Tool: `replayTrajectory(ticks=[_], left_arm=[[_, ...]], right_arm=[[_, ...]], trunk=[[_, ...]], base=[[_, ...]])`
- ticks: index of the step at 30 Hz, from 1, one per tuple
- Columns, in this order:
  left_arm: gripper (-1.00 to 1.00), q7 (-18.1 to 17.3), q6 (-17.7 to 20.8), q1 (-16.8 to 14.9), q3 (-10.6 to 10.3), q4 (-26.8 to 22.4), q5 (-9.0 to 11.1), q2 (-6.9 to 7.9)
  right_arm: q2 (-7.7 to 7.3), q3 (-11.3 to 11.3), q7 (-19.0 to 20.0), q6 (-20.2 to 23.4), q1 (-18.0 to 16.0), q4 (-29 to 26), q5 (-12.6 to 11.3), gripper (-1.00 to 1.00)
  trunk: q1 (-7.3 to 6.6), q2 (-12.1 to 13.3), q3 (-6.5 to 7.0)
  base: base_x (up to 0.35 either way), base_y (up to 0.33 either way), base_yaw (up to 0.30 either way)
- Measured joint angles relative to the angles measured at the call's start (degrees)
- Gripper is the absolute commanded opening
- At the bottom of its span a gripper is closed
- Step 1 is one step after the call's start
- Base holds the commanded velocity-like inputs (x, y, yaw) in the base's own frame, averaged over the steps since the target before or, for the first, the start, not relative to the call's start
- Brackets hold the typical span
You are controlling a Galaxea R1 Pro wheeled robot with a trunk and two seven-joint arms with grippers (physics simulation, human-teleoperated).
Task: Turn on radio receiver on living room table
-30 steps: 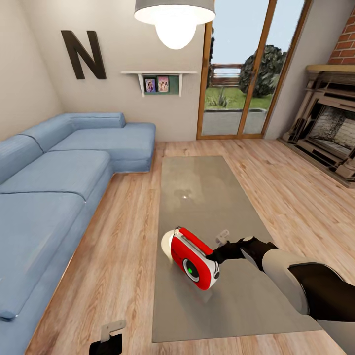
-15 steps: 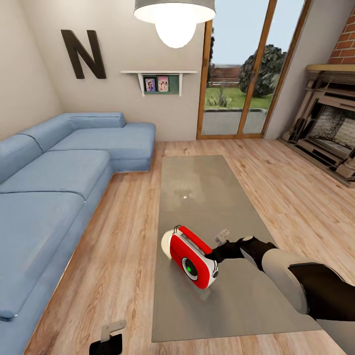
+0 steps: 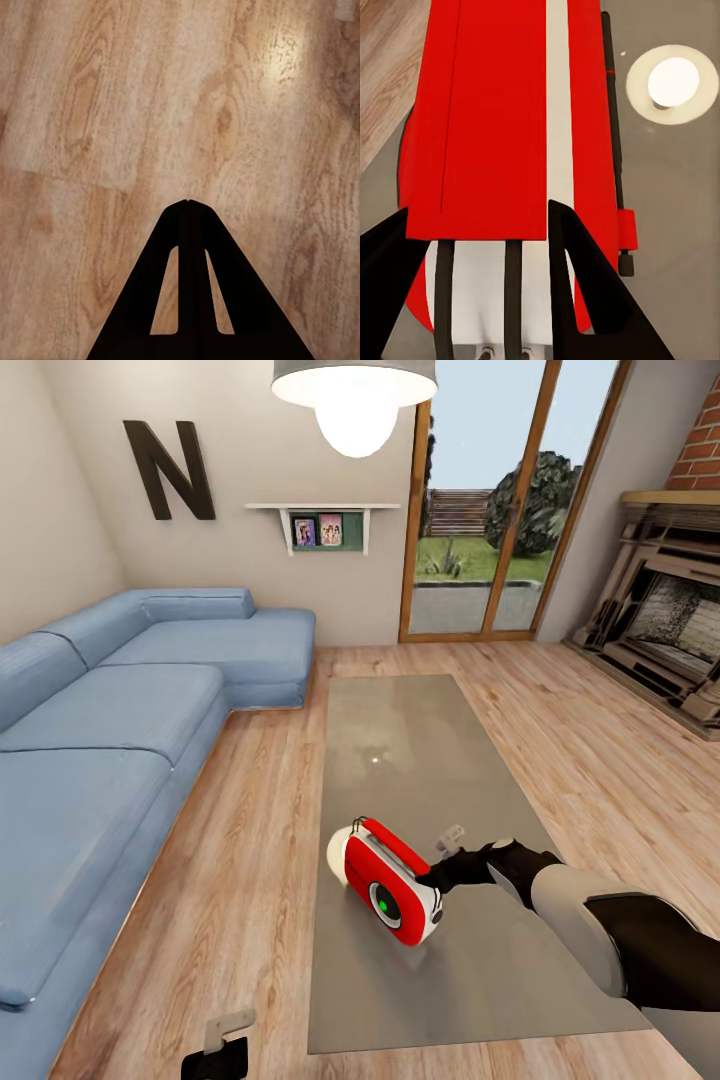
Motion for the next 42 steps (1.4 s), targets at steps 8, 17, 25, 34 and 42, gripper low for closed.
replayTrajectory(ticks=[8, 17, 25, 34, 42], left_arm=[[-1.00, 0.00, 0.00, 0.00, 0.00, 0.00, 0.00, 0.00], [-1.00, 0.00, 0.00, -0.01, -0.01, 0.00, 0.00, 0.00], [-1.00, 0.00, 0.00, -0.01, -0.01, 0.00, 0.00, 0.00], [-1.00, 0.00, 0.00, -0.01, -0.04, 0.00, -0.04, 0.04], [-1.00, 0.08, 0.00, -0.01, -0.09, 0.00, -0.35, 0.18]], right_arm=[[0.00, 0.00, -0.01, -0.01, 0.00, 0.01, -0.01, -1.00], [-0.01, 1.73, 0.02, -0.27, 0.16, 0.18, 0.58, 1.00], [0.01, 1.72, 0.01, -0.16, 0.22, 0.18, 0.57, 1.00], [0.00, 1.71, 0.01, -0.14, 0.22, 0.18, 0.56, 1.00], [0.07, 1.75, 0.01, -0.14, 0.22, 0.18, 0.58, 1.00]], trunk=[[0.00, 0.00, 0.00], [0.01, 0.01, -0.01], [0.01, 0.01, -0.01], [0.01, 0.01, -0.01], [0.01, 0.01, -0.01]], base=[[0.000, 0.000, 0.000], [0.000, 0.000, 0.000], [0.000, 0.000, 0.000], [0.000, 0.000, 0.000], [0.000, 0.000, 0.000]])
